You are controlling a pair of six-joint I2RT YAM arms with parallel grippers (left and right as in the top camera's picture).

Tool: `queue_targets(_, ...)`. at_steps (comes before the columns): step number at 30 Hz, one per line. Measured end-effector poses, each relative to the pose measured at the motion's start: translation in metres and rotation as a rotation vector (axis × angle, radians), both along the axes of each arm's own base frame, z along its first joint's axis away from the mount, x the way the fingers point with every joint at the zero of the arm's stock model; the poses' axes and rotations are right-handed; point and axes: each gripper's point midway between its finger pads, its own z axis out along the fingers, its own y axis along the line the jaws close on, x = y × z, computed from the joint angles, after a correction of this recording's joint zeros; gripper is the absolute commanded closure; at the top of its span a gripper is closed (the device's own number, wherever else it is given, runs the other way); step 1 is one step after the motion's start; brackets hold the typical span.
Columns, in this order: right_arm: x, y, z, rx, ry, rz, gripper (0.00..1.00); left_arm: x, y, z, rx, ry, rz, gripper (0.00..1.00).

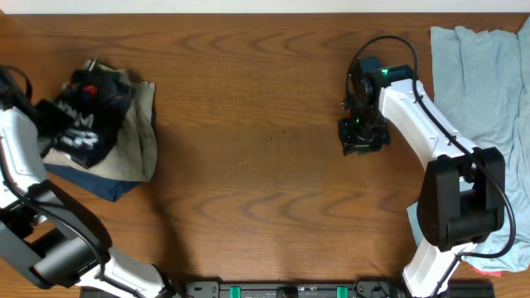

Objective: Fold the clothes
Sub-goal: 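Carry the jersey bundle left and place it on the khaki pants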

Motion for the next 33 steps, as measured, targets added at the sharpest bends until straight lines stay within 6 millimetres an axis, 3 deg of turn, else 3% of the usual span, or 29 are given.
queue_targets(7, 0.0, 0.0, 0.0, 0.0, 0.0, 0.0, 0.69, 0.001, -0.007, -0.004, -0.071, -0.025, 0.014, 0.02)
queue_targets(13, 0.0, -0.002, 0.0, -0.014, -0.003, 0.002, 0.68, 0.009, -0.033, 0.002, -0.168, -0.071, -0.037, 0.02)
queue_targets(19, 0.001, -0.004, 0.0, -0.021, -0.005, 0.003, 0.68, 0.019, -0.108, 0.013, -0.245, -0.038, -0.234, 0.02)
queue_targets(23, 0.001, -0.004, -0.001, -0.022, -0.004, 0.003, 0.68, 0.027, -0.169, 0.009, -0.264, 0.01, -0.44, 0.17)
queue_targets(27, 0.0, -0.004, 0.0, -0.023, -0.003, 0.003, 0.68, 0.027, -0.223, -0.006, -0.27, 0.052, -0.639, 0.19)
queue_targets(30, -0.001, -0.004, 0.0, -0.025, 0.004, 0.003, 0.68, 0.022, -0.247, -0.027, -0.272, 0.085, -0.721, 0.19)
queue_targets(33, -0.001, -0.004, 0.0, -0.025, 0.004, 0.003, 0.68, 0.017, -0.249, -0.043, -0.277, 0.107, -0.73, 0.18)
